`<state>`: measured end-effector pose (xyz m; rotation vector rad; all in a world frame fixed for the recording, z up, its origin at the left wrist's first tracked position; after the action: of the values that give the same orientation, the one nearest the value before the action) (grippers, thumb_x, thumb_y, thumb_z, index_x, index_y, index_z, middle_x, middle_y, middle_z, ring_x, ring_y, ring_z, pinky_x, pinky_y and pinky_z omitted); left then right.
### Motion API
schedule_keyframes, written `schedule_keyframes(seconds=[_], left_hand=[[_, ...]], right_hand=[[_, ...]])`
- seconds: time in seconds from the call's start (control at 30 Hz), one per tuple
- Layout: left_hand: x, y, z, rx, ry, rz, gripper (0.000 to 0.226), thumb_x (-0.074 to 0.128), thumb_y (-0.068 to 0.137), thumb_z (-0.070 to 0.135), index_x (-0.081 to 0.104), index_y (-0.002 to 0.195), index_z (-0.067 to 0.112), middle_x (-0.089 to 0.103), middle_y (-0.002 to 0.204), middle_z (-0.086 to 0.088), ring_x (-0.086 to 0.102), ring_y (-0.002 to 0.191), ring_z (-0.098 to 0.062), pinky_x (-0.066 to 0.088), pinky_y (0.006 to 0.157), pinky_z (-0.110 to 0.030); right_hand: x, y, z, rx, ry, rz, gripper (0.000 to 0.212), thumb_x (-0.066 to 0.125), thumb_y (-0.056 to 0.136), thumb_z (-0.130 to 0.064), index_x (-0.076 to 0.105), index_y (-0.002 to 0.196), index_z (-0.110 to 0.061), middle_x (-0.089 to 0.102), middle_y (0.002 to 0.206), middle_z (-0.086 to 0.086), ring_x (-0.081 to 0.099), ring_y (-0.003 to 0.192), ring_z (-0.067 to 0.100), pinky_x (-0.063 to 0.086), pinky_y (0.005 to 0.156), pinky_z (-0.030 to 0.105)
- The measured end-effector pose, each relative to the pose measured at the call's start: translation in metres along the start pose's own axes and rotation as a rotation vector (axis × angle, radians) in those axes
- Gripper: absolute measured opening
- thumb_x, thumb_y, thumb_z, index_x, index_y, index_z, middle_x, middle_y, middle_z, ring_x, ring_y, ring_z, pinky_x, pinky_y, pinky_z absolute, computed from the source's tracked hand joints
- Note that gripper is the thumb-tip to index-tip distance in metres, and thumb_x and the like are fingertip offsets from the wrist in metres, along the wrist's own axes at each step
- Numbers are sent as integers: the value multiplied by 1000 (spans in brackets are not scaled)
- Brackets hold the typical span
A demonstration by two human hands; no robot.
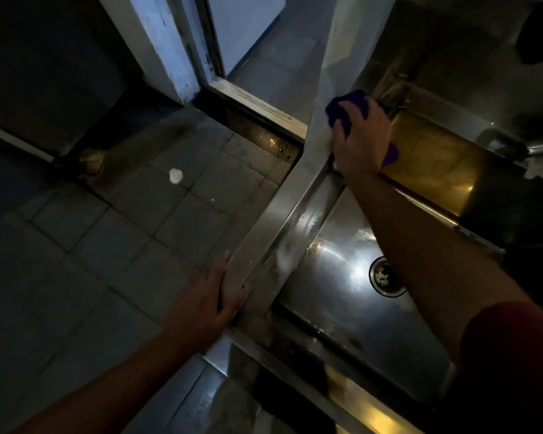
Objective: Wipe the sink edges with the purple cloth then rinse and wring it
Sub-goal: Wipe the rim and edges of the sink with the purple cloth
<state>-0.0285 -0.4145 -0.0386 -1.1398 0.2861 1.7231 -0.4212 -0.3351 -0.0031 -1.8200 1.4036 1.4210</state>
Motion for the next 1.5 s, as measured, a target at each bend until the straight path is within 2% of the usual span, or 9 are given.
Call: schedule_keyframes(seconds=[0.2,0.37,0.5,0.6,0.87,0.97,1.13,1.27,1.5], left_hand=[[2,-1,-1,-6,-25,-13,72,45,94,64,10,153,39,54,141,-2,61,110,-21,51,90,-37],[-4,-3,6,-22,-37,-14,73,46,95,61,14,155,34,58,137,-4,63,107,-20,50,88,-35],[-5,-3,8,-11,-41,-18,73,51,94,56,21,155,28,60,134,-6,63,102,-19,44,81,-28],[-5,-4,8,2,-32,-2,75,56,94,53,21,156,27,60,134,-7,65,101,-22,46,79,-28],[-2,0,3,19,-7,-4,81,43,88,68,22,154,27,62,131,-5,66,101,-24,48,81,-32],[-3,0,3,6,-18,-9,79,47,89,66,19,154,30,61,130,-5,65,100,-24,46,79,-29],[-5,-1,6,5,16,-1,85,33,83,74,22,153,28,64,123,-4,66,96,-24,49,79,-33],[-4,-2,5,-12,5,-11,88,32,81,78,24,152,27,62,127,-5,65,101,-24,50,83,-35],[-3,-2,7,-27,29,-20,80,41,87,71,30,151,23,60,131,-5,63,103,-22,46,83,-32]], right_hand=[[-6,-109,-31,-198,43,-158,46,53,94,-47,53,137,-32,45,147,10,41,134,32,35,109,49],[-45,-162,-42,-238,369,-201,41,56,97,-37,59,136,-23,53,136,11,50,121,24,49,96,43],[-42,-253,-56,-522,271,-262,40,62,96,-33,62,136,-27,46,151,11,41,139,32,38,108,55],[-17,-270,-70,-600,95,-245,45,58,96,-38,57,141,-33,41,156,13,32,147,37,25,114,63],[3,-114,-9,-257,-26,-131,52,45,99,-49,45,147,-33,36,157,12,30,145,39,26,117,59],[2,-55,13,-133,7,-111,50,44,99,-46,41,147,-34,37,157,9,32,144,36,31,116,55],[2,-22,18,54,51,-91,47,49,100,-38,45,146,-32,38,156,7,31,145,31,28,119,51],[-3,-83,-5,-106,36,-151,48,50,97,-39,46,145,-33,42,152,11,37,140,35,38,110,56],[-14,-245,-68,-360,151,-289,41,58,95,-33,60,136,-33,48,147,13,42,138,36,25,114,61]])
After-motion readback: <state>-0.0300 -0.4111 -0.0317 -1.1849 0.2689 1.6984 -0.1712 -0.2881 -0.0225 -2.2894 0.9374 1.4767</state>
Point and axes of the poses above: each hand's wrist, its own y-axis towards the middle knuckle, its own x-axis out of the palm, z = x × y, the point moved 7 cm from there along y, towards the middle knuckle
